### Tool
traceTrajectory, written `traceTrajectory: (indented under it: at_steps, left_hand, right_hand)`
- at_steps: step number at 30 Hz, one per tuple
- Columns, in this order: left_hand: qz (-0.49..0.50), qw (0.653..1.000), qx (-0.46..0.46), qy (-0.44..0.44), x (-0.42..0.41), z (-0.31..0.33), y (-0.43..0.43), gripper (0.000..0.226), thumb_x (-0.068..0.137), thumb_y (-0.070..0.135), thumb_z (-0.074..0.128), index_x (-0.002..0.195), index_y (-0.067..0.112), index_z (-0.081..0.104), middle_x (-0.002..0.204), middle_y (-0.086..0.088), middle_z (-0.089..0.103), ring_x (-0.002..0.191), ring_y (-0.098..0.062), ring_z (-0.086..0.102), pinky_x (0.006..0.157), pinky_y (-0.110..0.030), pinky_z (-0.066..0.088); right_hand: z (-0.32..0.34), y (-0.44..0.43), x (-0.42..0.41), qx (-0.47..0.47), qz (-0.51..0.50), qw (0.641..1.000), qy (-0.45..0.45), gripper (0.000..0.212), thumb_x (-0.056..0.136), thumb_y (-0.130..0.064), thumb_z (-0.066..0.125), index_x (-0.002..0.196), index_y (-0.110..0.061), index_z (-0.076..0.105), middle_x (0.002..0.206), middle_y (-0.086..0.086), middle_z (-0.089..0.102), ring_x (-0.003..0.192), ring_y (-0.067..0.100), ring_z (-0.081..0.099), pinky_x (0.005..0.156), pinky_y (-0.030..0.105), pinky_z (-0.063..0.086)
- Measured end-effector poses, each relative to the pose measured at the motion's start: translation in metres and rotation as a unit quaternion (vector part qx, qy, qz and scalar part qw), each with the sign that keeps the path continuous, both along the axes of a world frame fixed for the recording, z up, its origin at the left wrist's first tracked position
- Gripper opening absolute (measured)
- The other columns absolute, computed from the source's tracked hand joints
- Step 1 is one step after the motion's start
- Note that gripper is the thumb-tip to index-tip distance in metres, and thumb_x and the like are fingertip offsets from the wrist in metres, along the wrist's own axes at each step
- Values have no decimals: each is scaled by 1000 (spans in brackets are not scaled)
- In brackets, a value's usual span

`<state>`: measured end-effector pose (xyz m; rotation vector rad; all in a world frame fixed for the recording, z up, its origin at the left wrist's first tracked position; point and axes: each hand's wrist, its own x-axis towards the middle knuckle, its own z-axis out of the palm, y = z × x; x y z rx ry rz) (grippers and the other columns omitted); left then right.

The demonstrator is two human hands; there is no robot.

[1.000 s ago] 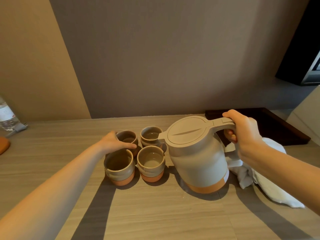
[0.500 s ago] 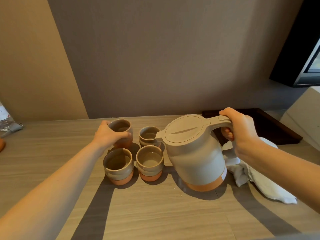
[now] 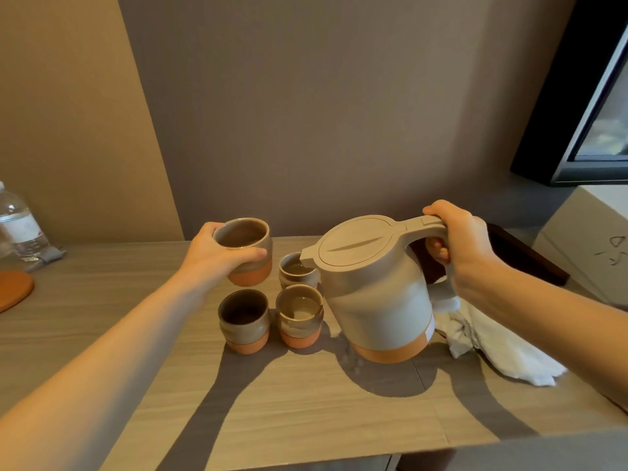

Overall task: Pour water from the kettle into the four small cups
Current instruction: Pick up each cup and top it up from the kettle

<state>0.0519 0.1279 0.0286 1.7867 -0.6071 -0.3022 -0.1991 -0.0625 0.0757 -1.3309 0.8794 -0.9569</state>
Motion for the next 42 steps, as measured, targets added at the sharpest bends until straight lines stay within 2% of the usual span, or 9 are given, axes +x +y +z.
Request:
traceTrajectory:
  at_steps: [5,8,14,18,22,28,34,38,42]
  left_hand:
    - [-12,999,-27,36,-33,-12,27,63,58,22,92,110,28,56,107,7,62,100,-9,57,72,-27,45]
    - [-12,999,-26,37,-47,-22,38,67,55,21,94,111,26,57,105,6,65,98,-9,59,74,-30,47]
    - [-55,998,1,-32,-69,-43,46,70,48,26,95,107,33,58,108,7,63,99,-9,60,73,-26,49]
    - [-60,992,43,-100,-77,-50,44,75,43,39,93,107,38,55,110,13,55,105,-8,52,82,-32,51]
    - [-72,987,58,-130,-87,-46,41,75,48,34,94,111,34,53,105,18,50,108,-10,48,87,-33,49]
    - [-85,980,83,-159,-91,-47,35,77,49,39,92,113,35,50,103,25,46,110,-13,46,91,-38,50]
    - [-96,978,82,-168,-91,-52,32,74,47,42,89,111,34,53,103,22,51,109,-11,44,89,-36,47]
    - [-96,977,91,-166,-90,-61,29,81,41,50,88,113,39,50,110,16,52,110,-10,43,92,-37,47]
    - [-97,977,92,-165,-92,-67,27,83,39,56,85,111,44,47,112,16,52,110,-11,46,92,-40,50]
  right_hand:
    - [9,12,-1,-12,7,1000,3,28,81,-32,61,62,-12,55,45,-4,48,43,8,40,56,27,35]
    - [15,18,-1,-24,17,1000,11,27,82,-32,61,63,-13,55,40,-8,49,49,11,41,56,27,35]
    - [25,28,1,-50,35,998,17,27,85,-29,60,62,-14,56,40,-10,51,55,13,43,56,27,35]
    - [27,32,2,-80,53,995,39,28,86,-29,60,63,-13,58,39,-10,51,52,12,44,55,26,36]
    - [27,34,4,-106,68,990,57,31,85,-24,60,58,-11,53,37,-8,46,36,5,41,51,23,34]
    - [26,35,7,-161,82,979,97,30,83,-22,61,59,-6,52,54,6,46,38,9,38,51,24,36]
    - [22,34,10,-217,92,962,136,28,79,-23,60,62,-1,58,67,18,50,58,26,41,60,34,39]
    - [19,33,13,-241,104,953,151,36,80,-21,59,56,5,55,65,23,51,57,24,41,60,34,39]
    - [16,31,16,-253,107,947,169,51,68,-34,58,66,17,57,70,39,57,62,28,46,63,40,43]
